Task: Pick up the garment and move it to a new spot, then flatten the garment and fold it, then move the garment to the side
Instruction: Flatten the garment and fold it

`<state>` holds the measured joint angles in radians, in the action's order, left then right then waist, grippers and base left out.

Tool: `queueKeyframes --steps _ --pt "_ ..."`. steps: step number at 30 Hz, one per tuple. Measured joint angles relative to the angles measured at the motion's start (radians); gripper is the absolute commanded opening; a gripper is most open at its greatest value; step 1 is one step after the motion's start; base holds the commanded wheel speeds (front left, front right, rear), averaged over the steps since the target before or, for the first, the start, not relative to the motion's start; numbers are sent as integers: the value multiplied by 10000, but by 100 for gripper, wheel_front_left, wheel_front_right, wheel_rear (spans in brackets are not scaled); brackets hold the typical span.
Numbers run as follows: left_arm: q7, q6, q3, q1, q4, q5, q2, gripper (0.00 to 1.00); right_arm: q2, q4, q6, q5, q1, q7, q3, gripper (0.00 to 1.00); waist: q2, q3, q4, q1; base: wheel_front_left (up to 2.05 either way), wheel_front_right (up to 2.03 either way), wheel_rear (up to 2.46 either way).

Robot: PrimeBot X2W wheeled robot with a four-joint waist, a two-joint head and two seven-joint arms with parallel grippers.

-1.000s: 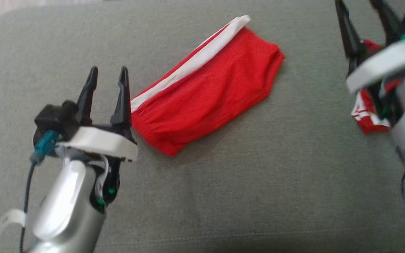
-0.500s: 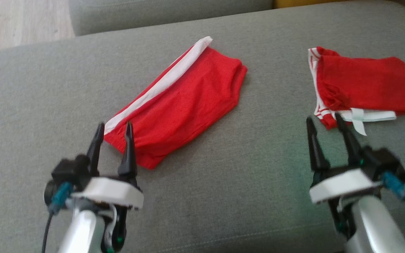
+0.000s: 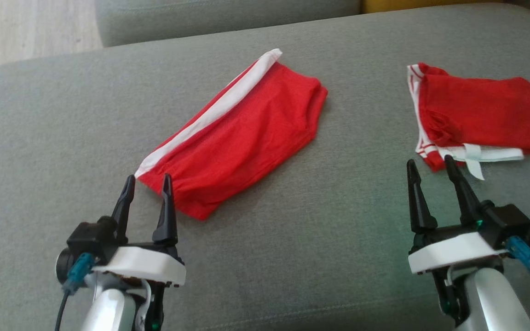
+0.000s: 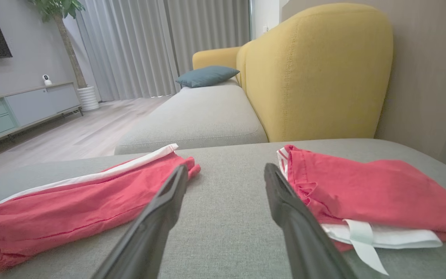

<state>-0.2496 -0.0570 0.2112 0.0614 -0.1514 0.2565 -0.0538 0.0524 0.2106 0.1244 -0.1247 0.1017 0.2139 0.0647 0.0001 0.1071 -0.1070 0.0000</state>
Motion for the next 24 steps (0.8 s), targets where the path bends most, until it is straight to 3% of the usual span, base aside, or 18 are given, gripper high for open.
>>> queueKeyframes --steps 3,8,13,24 --pt "0 61 19 35 -19 -2 12 100 -4 13 0 -123 -67 -270 50 100 0 91 192 0 0 0 0" --pt "0 123 339 133 -27 36 17 100 -12 332 0 -1601 277 -1005 107 100 0 368 699 0 0 0 0" --pt "0 -35 769 533 -36 215 40 100 -12 1070 -2 -2964 1569 -2123 -84 100 0 748 1414 0 0 0 0" --pt "0 -322 1448 726 -50 591 54 100 -4 3609 -2 -4778 3611 -3894 -1927 100 0 1492 3079 0 0 0 0"
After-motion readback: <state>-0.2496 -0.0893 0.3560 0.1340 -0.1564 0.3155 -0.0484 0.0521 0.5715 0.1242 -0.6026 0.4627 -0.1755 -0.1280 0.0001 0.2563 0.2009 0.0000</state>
